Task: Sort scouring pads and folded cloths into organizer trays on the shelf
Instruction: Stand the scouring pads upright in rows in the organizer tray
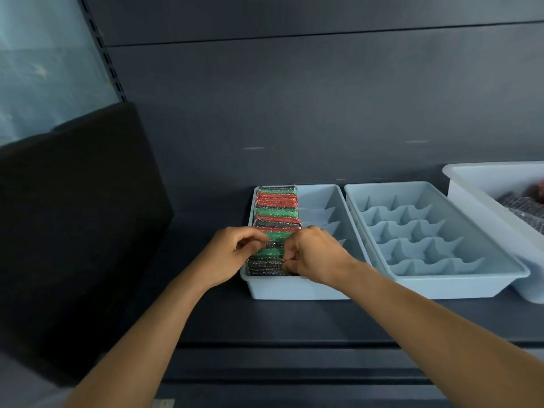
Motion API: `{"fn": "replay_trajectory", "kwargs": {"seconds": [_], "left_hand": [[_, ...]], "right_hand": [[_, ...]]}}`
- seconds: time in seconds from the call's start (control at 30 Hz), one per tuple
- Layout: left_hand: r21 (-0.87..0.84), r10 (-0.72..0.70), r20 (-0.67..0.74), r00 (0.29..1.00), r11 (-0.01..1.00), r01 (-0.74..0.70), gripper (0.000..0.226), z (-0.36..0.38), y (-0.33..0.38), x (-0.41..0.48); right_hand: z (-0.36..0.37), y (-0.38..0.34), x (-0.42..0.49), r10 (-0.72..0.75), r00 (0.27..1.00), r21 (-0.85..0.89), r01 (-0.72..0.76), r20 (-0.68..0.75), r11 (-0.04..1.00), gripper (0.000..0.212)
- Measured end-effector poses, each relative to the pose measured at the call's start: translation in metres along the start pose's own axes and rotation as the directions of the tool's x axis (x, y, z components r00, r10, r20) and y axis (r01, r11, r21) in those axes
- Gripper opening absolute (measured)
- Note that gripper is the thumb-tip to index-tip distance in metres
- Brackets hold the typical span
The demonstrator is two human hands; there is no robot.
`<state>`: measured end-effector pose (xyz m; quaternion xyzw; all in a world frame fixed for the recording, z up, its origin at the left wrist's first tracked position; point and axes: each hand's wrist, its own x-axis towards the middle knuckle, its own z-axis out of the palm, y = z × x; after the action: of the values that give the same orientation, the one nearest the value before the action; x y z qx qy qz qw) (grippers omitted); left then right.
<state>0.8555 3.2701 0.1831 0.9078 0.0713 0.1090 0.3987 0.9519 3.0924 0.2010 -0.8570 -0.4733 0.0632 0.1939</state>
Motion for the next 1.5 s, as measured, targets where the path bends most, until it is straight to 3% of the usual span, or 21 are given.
{"fn": "replay_trajectory", "kwargs": {"seconds": [0.17, 0.33, 0.43, 0.53, 0.67, 0.8, 0.93, 1.13, 1.2, 1.3, 1.4, 1.5], "left_hand": [[-0.023, -0.041, -0.075, 0.996, 0.999, 0.039, 0.021, 0.003, 0.006, -0.001], [0.015, -0.101, -0.083, 0.991, 0.995, 0.103, 0.024, 0.011, 0.007, -0.007], [0.054, -0.139, -0.103, 0.985, 0.988, 0.145, 0.026, 0.013, 0.012, -0.009], [0.127, -0.103, -0.166, 0.981, 0.984, 0.124, 0.023, 0.015, 0.029, -0.005], [0.107, 0.009, -0.214, 0.977, 0.994, 0.014, 0.020, 0.036, 0.071, 0.010], [0.008, 0.138, -0.130, 0.982, 0.990, -0.138, 0.018, 0.086, 0.128, 0.043], [-0.096, 0.268, -0.033, 0.963, 0.958, -0.270, 0.017, 0.155, 0.193, 0.090], [-0.136, 0.338, 0.166, 0.926, 0.938, -0.318, 0.020, 0.258, 0.275, 0.162], [-0.089, 0.288, 0.240, 0.927, 0.957, -0.274, 0.027, 0.286, 0.292, 0.187], [0.182, 0.176, 0.329, 0.928, 0.952, -0.245, 0.050, 0.320, 0.307, 0.218], [0.475, -0.006, 0.365, 0.931, 0.861, -0.181, 0.077, 0.344, 0.317, 0.235], [0.639, -0.172, 0.369, 0.913, 0.761, -0.115, 0.099, 0.363, 0.320, 0.239]], "right_hand": [[-0.009, 0.003, -0.001, 0.010, 0.994, 0.107, 0.002, -0.109, 0.994, 0.007], [0.005, 0.012, -0.002, 0.020, 1.000, 0.016, -0.020, 0.020, 1.000, 0.009], [-0.001, 0.017, -0.003, -0.010, 1.000, 0.075, 0.008, 0.026, 0.997, 0.016], [-0.017, 0.030, -0.017, -0.056, 0.998, 0.198, 0.060, -0.027, 0.978, 0.027], [-0.046, 0.072, -0.051, -0.069, 0.987, 0.220, 0.100, -0.144, 0.970, 0.027], [-0.083, 0.132, -0.092, 0.082, 0.954, 0.276, 0.001, -0.288, 0.961, 0.015], [-0.130, 0.203, -0.135, 0.253, 0.856, 0.320, -0.109, -0.451, 0.941, 0.011], [-0.188, 0.313, -0.192, 0.419, 0.791, 0.175, -0.382, -0.447, 0.908, 0.009], [-0.201, 0.353, -0.203, 0.484, 0.769, 0.113, -0.485, -0.418, 0.867, 0.012], [-0.217, 0.398, -0.208, 0.522, 0.764, -0.079, -0.589, -0.380, 0.804, 0.031], [-0.225, 0.426, -0.205, 0.641, 0.714, -0.234, -0.699, -0.282, 0.676, 0.059], [-0.225, 0.447, -0.204, 0.734, 0.665, -0.288, -0.736, -0.141, 0.612, 0.085]]}}
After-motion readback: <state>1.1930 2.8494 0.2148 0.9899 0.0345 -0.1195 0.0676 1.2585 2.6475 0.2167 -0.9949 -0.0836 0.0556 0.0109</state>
